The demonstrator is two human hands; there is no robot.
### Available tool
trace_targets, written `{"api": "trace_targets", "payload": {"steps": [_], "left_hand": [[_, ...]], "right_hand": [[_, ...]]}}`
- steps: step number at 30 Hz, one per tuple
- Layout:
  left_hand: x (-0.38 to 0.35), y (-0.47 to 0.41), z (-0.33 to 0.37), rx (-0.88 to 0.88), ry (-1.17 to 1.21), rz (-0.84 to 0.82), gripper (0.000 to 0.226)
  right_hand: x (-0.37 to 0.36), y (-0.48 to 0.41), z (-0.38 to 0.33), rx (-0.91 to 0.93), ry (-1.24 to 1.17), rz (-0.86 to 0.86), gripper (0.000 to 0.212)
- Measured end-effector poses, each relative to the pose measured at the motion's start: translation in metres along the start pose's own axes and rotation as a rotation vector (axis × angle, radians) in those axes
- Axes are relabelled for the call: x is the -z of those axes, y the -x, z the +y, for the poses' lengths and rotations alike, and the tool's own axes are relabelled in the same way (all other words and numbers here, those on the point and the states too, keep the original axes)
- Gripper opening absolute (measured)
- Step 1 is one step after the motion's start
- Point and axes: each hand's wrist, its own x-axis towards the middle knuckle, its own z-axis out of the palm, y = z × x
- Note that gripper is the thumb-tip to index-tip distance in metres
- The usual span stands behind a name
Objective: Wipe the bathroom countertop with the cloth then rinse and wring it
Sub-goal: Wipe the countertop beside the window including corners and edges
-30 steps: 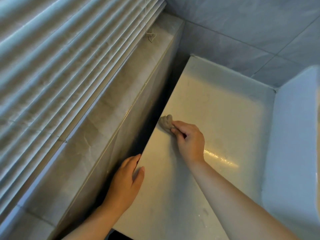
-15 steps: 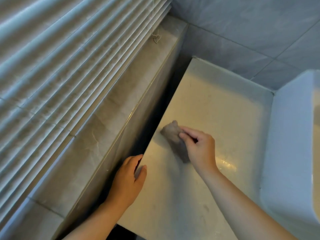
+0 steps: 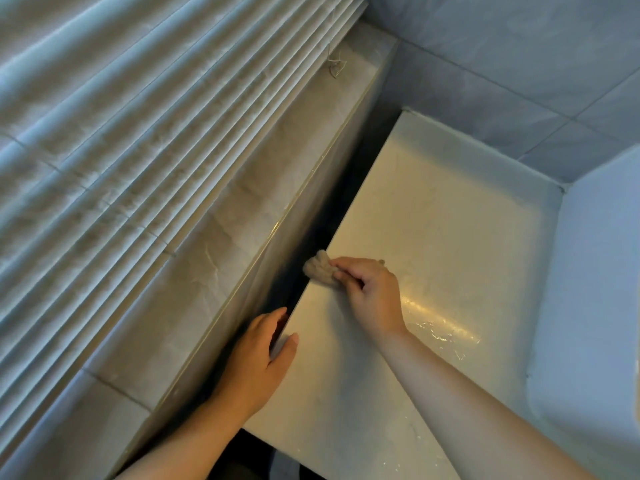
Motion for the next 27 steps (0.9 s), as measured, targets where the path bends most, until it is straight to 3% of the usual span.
{"api": "trace_targets", "payload": {"steps": [6,11,14,19,23,25,27], "left_hand": [[0.003,0.004,0.000,0.016,0.023,-0.008,0.055],[0.005,0.009,0.003,-0.007,0.037,0.009,0.066],[0.005,0.011,0.008,-0.050,0.004,0.009,0.060],[-0.001,0.012,0.026,-0.181,-0.133,0.048,0.059],[-0.006,0.009,0.038,-0.214,-0.209,0.025,0.059],[-0.009,0.007,0.044,-0.225,-0.234,0.021,0.059],[-0.011,0.005,0.047,-0.224,-0.253,0.022,0.058]], "right_hand": [[0.003,0.038,0.003,0.018,0.033,0.001,0.024],[0.027,0.054,-0.010,-0.228,-0.082,-0.141,0.023],[0.054,0.048,-0.016,-0.308,-0.248,-0.018,0.031],[0.093,-0.001,-0.011,-0.253,-0.225,0.186,0.021],[0.105,-0.036,0.008,-0.320,-0.189,-0.013,0.018],[0.101,-0.042,0.023,-0.326,-0.008,-0.035,0.021],[0.096,-0.038,0.029,-0.201,0.321,0.156,0.033]]}}
